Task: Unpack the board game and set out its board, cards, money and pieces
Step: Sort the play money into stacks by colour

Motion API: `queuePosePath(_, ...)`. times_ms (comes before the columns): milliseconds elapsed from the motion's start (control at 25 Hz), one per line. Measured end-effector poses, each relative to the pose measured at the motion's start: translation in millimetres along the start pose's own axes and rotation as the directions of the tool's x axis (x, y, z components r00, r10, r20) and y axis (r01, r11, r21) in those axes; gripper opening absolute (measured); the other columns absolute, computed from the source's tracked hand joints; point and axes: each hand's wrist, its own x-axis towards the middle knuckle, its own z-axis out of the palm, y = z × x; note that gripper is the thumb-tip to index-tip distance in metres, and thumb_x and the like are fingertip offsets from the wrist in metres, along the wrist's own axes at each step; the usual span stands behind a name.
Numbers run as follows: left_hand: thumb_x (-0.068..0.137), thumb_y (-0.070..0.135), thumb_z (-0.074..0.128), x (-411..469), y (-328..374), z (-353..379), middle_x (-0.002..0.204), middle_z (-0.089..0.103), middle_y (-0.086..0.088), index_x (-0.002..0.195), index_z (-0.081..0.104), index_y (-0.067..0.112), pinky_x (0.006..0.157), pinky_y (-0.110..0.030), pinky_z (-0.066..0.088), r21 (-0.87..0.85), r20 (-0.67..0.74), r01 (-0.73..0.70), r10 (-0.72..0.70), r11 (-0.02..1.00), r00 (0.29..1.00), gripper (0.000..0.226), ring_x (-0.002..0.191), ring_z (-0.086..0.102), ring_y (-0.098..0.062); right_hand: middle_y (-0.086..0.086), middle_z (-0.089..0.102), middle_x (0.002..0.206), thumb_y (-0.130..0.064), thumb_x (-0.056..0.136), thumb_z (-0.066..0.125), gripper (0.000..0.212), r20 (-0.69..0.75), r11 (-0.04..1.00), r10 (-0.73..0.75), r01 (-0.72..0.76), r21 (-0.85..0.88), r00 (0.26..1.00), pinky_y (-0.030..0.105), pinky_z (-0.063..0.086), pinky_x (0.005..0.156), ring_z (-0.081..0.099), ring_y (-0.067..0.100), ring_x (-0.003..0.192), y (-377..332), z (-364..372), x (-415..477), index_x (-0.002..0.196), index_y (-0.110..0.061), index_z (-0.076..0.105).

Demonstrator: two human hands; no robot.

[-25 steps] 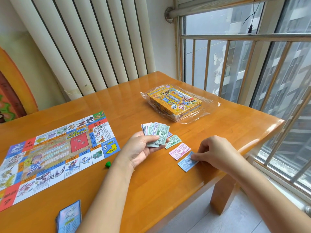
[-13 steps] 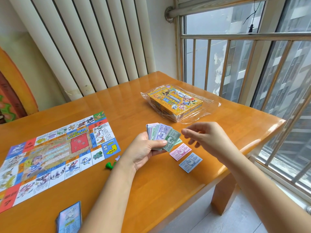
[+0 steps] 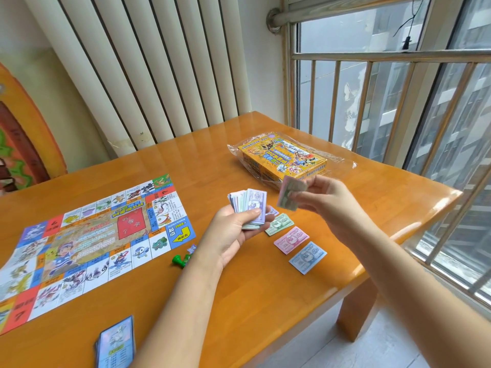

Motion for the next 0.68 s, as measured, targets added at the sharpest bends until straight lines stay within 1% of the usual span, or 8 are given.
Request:
queuePosePath(40,0.091,-0.01,0.048,0.7,2.4,-4.3,0.081,0.071,-0.014,0.097,0.059,-0.004,0.063,-0.028,0.059,0.023,-0.037,0.019,-0.019,1.0,0.999,0.014,0.069,0.071,-0.022,0.0,0.07,0.075,0.002,0.083,0.067,0.016,0.035,0.996,-0.053,0.055,-0.067,0.998,0.023,0.052,0.068,0.067,0.012,0.071,-3.1,-5.2,5.9,0.079,-0.013,0.063)
queuePosePath(120,0.09,-0.012,0.047,2.1,6.2,-12.7,0.08,0.07,-0.017,0.095,0.057,-0.003,0.06,-0.029,0.059,0.051,-0.09,0.081,-0.076,0.995,0.993,0.014,0.067,0.071,-0.024,-0.002,0.069,0.074,-0.002,0.087,0.064,0.015,0.183,0.944,-0.104,0.155,-0.29,0.978,0.025,0.051,0.068,0.063,0.012,0.069,-8.7,-10.9,17.8,0.086,-0.015,0.07)
queuePosePath(200,0.089,-0.013,0.047,1.9,7.8,-16.8,0.077,0.071,-0.019,0.096,0.056,-0.003,0.058,-0.03,0.059,0.049,-0.1,0.159,-0.154,0.986,0.983,0.015,0.065,0.071,-0.027,-0.003,0.068,0.071,-0.005,0.085,0.068,0.014,0.295,0.876,-0.028,0.166,-0.452,0.955,0.024,0.05,0.062,0.061,0.01,0.064,-11.1,-8.9,25.9,0.082,-0.019,0.071)
queuePosePath(240,0.089,-0.013,0.047,1.1,8.2,-16.9,0.077,0.071,-0.02,0.097,0.056,-0.004,0.057,-0.031,0.059,0.044,-0.092,0.195,-0.191,0.98,0.977,0.015,0.065,0.071,-0.028,-0.003,0.069,0.069,-0.006,0.083,0.07,0.013,0.311,0.877,0.019,0.134,-0.461,0.95,0.022,0.05,0.06,0.063,0.009,0.062,-11.7,-6.9,28.8,0.079,-0.018,0.071)
queuePosePath(320,0.089,-0.013,0.047,0.5,8.4,-15.0,0.08,0.071,-0.022,0.1,0.057,-0.005,0.056,-0.032,0.059,0.019,-0.065,0.236,-0.234,0.972,0.97,0.016,0.067,0.071,-0.03,-0.001,0.072,0.07,-0.006,0.081,0.072,0.007,0.307,0.929,0.068,0.052,-0.367,0.949,0.02,0.052,0.058,0.067,0.01,0.064,-12.6,-3.2,31.9,0.079,-0.013,0.07)
queuePosePath(440,0.088,-0.013,0.05,2.4,8.1,-12.5,0.081,0.072,-0.019,0.1,0.058,-0.005,0.06,-0.034,0.059,-0.023,-0.057,0.206,-0.207,0.978,0.977,0.017,0.069,0.072,-0.027,0.003,0.073,0.075,-0.006,0.083,0.069,0.006,0.356,0.957,0.066,0.042,-0.288,0.932,0.023,0.055,0.062,0.069,0.014,0.07,-9.8,-1.1,32.9,0.08,-0.011,0.068)
queuePosePath(560,0.088,-0.013,0.051,1.0,7.7,-12.6,0.08,0.073,-0.015,0.096,0.059,-0.003,0.062,-0.034,0.059,0.005,-0.021,0.191,-0.191,0.982,0.981,0.016,0.067,0.072,-0.026,0.009,0.073,0.082,-0.006,0.083,0.07,0.009,0.371,0.924,0.049,0.099,-0.369,0.927,0.032,0.058,0.071,0.069,0.019,0.075,-6.2,4.0,32.9,0.077,-0.012,0.066)
queuePosePath(680,0.088,-0.012,0.051,-1.1,7.9,-12.0,0.08,0.073,-0.014,0.097,0.06,-0.001,0.064,-0.033,0.058,0.019,0.016,0.201,-0.201,0.979,0.979,0.016,0.068,0.072,-0.024,0.005,0.073,0.077,-0.012,0.081,0.074,0.012,0.385,0.861,0.017,0.183,-0.475,0.923,0.027,0.056,0.065,0.068,0.014,0.068,-6.2,9.0,33.9,0.073,-0.016,0.066)
